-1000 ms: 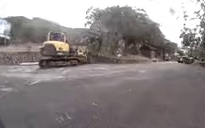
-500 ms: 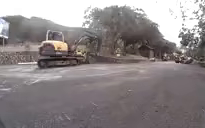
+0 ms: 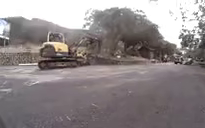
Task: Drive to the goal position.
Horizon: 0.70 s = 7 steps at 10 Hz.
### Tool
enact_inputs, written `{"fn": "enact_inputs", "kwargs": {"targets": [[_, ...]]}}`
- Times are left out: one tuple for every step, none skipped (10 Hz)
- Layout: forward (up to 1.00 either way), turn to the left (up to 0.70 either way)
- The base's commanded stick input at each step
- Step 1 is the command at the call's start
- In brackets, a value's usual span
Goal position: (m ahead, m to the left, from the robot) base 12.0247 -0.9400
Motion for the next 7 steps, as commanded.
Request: {"fn": "enact_inputs", "kwargs": {"targets": [[0.7, 0.0], [0.7, 0.0], [0.7, 0.0], [0.7, 0.0], [0.7, 0.0], [0.7, 0.0], [0.7, 0.0]]}}
